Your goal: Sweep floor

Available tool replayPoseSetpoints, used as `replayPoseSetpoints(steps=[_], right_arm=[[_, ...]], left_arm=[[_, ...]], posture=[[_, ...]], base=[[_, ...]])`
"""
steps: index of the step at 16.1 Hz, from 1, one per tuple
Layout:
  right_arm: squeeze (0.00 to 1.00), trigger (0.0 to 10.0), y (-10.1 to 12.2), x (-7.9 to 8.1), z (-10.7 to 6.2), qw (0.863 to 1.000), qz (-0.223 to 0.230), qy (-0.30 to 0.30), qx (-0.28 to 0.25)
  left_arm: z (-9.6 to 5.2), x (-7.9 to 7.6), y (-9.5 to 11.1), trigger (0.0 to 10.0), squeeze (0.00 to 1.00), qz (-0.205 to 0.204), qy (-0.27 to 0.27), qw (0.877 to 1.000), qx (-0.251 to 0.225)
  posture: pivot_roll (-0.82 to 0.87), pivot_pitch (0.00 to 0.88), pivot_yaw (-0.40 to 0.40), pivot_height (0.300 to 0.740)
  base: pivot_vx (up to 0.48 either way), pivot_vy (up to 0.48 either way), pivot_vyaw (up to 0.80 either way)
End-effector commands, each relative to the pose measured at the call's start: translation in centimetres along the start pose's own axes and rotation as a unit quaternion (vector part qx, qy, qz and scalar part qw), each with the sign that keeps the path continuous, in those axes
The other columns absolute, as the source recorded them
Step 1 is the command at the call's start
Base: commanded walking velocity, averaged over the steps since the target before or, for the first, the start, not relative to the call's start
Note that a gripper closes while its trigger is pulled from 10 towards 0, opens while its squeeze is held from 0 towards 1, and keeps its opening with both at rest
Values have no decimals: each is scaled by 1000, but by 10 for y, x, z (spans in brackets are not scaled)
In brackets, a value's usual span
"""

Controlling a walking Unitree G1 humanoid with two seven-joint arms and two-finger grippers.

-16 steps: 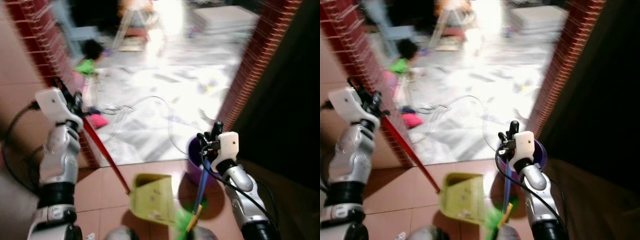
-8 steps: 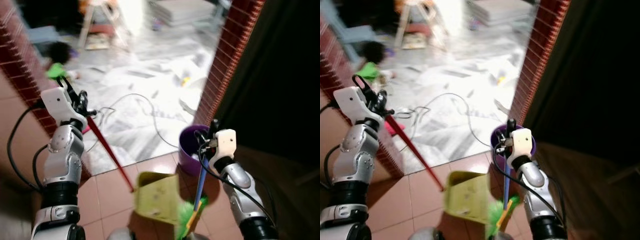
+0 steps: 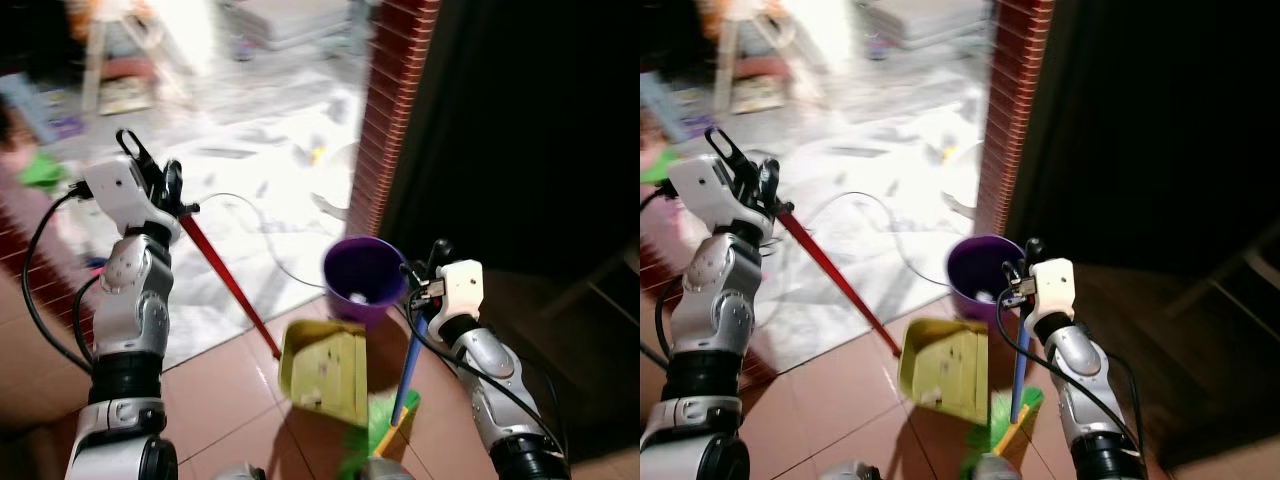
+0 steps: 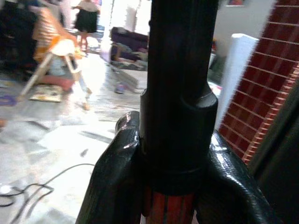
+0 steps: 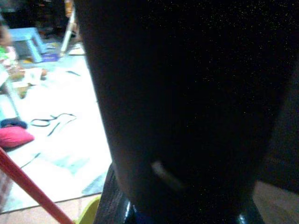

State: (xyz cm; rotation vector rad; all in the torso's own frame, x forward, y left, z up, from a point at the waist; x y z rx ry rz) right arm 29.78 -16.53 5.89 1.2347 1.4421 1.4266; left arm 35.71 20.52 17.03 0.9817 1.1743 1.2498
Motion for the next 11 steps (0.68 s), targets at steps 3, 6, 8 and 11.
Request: replayPoseSetpoints(steps=[3, 6, 8, 11], right_arm=[[0, 10000, -7, -3, -1, 1000, -4, -9, 20], [0, 10000, -8, -4, -2, 1000, -4, -9, 22], [0, 10000, -8, -4, -2, 1000, -5, -8, 24], [0, 10000, -10, -4, -1, 1000, -5, -2, 31]], left_arm=[[9, 5, 35, 10000, 0, -15, -1, 997, -71], [14, 12, 50, 10000, 0, -12, 12, 995, -96], [19, 13, 64, 10000, 0, -22, 13, 993, -118], [22, 10, 88, 10000, 0, -44, 2, 987, -154]], posture=[[-103, 0, 19, 740], [-109, 0, 23, 740], [-112, 0, 24, 740], [-112, 0, 23, 740]], base=[[0, 0, -800], [0, 0, -694], [0, 0, 0], [0, 0, 0]])
Point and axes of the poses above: a point about 5 cm out from each wrist's last joint towards the gripper, its own z axis pointing out of the wrist towards the gripper, its own y axis along the axis of the wrist's last joint, x = y × z, the point moved 2 cm from there along z, pointing out of the wrist towards the gripper, and after that the axes turned 8 degrees about z, right-handed, at the moved point
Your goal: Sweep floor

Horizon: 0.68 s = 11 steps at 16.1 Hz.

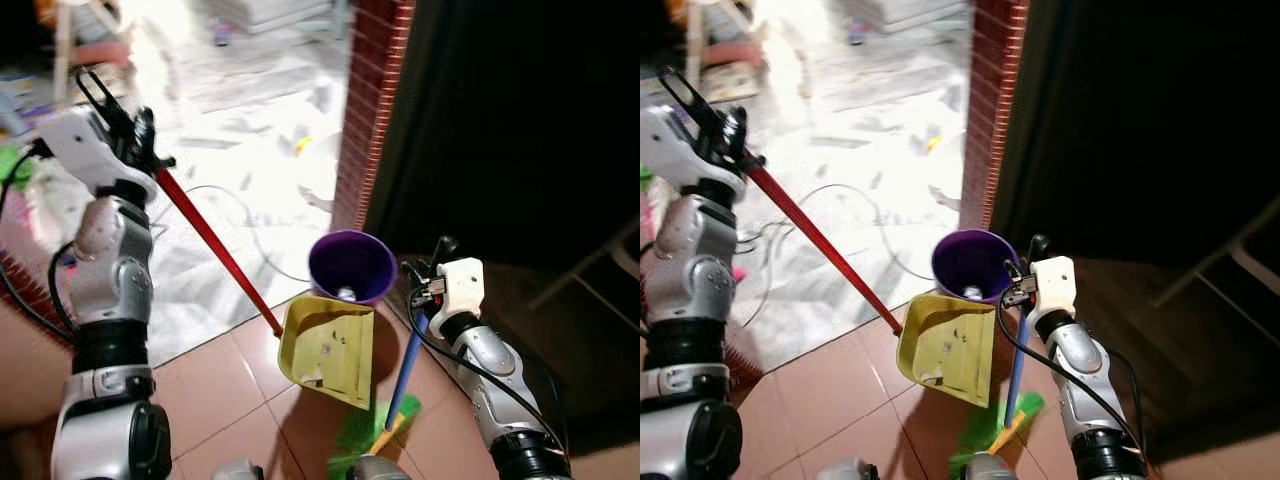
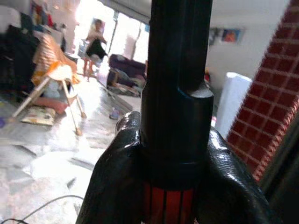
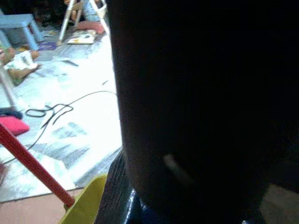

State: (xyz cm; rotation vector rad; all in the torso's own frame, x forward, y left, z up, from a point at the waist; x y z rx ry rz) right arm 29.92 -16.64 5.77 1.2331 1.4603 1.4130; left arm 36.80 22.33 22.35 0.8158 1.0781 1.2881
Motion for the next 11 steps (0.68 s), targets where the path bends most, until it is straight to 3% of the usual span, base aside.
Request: replayPoseSetpoints(steps=[1, 3, 6, 11], right_arm=[[0, 10000, -12, -2, -3, 1000, 0, 0, 30], [0, 10000, -13, 0, -3, 999, -2, 6, 34], [0, 10000, -16, 1, -3, 999, 0, 13, 43], [0, 10000, -20, 2, -4, 998, 2, 30, 62]], left_arm=[[10, -5, 43, 10000, 0, -20, -10, 996, -83], [11, 2, 51, 10000, 0, -8, 1, 995, -94], [14, 26, 59, 10000, 0, -3, 42, 994, -104], [22, 27, 76, 10000, 0, -16, 42, 991, -130]], posture=[[-111, 0, 22, 740], [-112, 0, 23, 740], [-111, 0, 18, 740], [-117, 0, 17, 740]], base=[[0, 0, 0], [0, 0, 0], [0, 0, 0], [0, 0, 0]])
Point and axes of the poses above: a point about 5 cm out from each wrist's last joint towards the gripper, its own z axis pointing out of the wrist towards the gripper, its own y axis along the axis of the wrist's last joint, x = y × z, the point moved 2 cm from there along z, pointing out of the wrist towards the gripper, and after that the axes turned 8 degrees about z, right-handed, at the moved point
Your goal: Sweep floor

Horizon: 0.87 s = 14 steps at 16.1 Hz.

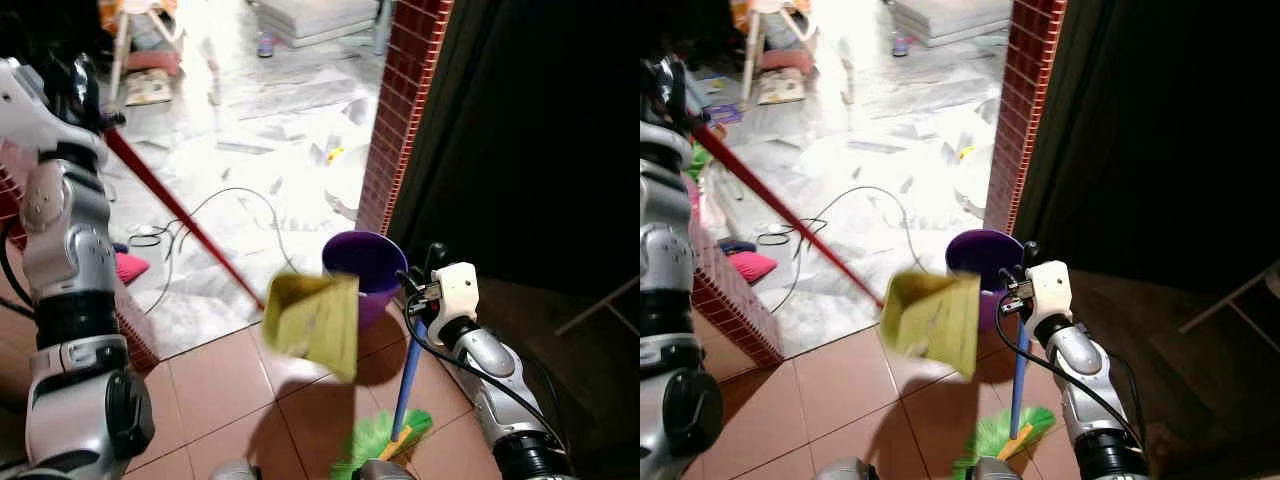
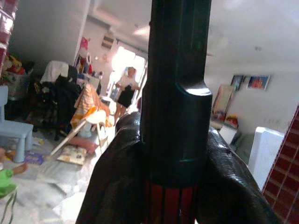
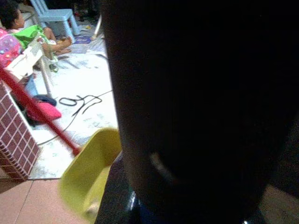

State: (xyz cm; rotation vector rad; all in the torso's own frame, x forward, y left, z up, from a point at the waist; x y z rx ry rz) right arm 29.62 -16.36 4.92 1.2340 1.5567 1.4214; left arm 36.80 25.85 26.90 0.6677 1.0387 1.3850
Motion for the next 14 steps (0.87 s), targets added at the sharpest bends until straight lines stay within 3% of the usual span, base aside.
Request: replayPoseSetpoints(steps=[1, 3, 7, 10, 14], right_arm=[[0, 10000, -13, -1, -3, 999, 5, 1, 34], [0, 10000, -14, -2, -3, 999, 4, 2, 39], [0, 10000, -14, 0, 0, 999, 4, 7, 44], [0, 10000, -15, 1, 1, 999, 5, 8, 46], [0, 10000, -14, -1, -1, 999, 9, 6, 42]], left_arm=[[8, -2, 32, 10000, 0, -19, 1, 998, -66], [8, 0, 37, 10000, 0, -17, -1, 997, -72], [10, 15, 31, 10000, 0, 12, 48, 997, -62], [16, 9, 23, 10000, 0, 24, 71, 996, -54], [27, -5, 32, 10000, 0, 18, 66, 995, -78]], posture=[[-117, 0, 17, 740], [-118, 0, 16, 740], [-111, 0, 8, 740], [-117, 0, 16, 740], [-126, 0, 25, 740]], base=[[0, 0, 0], [0, 0, 0], [0, 0, 0], [0, 0, -438], [0, 0, -556]])
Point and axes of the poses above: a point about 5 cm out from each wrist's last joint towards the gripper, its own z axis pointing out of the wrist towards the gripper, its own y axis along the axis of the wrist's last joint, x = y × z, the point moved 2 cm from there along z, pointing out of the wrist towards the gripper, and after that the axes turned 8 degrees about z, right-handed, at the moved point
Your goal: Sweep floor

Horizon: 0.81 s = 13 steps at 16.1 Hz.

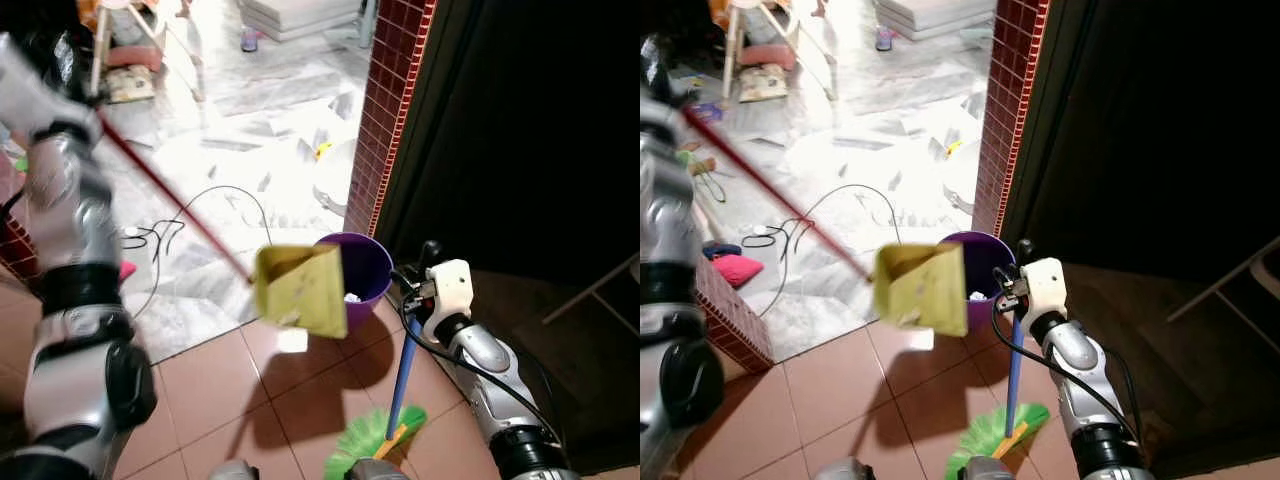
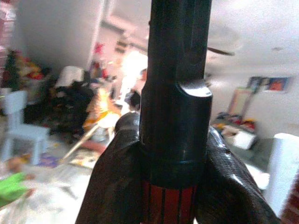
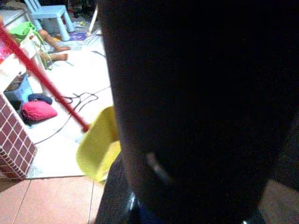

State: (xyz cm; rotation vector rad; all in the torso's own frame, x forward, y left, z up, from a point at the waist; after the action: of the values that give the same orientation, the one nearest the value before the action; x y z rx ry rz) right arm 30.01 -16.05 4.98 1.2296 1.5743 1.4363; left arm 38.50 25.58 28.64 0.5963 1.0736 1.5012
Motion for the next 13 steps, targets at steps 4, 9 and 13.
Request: replayPoseSetpoints(steps=[4, 9, 13], right_arm=[[0, 10000, -16, -2, -6, 999, 10, -1, 39], [0, 10000, -18, 1, -6, 999, 12, 3, 43], [0, 10000, -18, -1, -7, 999, 13, 2, 44]], left_arm=[[16, 3, 38, 10000, 0, -8, 33, 996, -80], [21, -5, 41, 10000, 0, -9, 27, 995, -93], [21, -8, 38, 10000, 0, -10, 23, 995, -93]], posture=[[-125, 0, 23, 740], [-128, 0, 28, 740], [-129, 0, 28, 740]], base=[[0, 0, 0], [104, 0, 0], [129, 0, -750]])
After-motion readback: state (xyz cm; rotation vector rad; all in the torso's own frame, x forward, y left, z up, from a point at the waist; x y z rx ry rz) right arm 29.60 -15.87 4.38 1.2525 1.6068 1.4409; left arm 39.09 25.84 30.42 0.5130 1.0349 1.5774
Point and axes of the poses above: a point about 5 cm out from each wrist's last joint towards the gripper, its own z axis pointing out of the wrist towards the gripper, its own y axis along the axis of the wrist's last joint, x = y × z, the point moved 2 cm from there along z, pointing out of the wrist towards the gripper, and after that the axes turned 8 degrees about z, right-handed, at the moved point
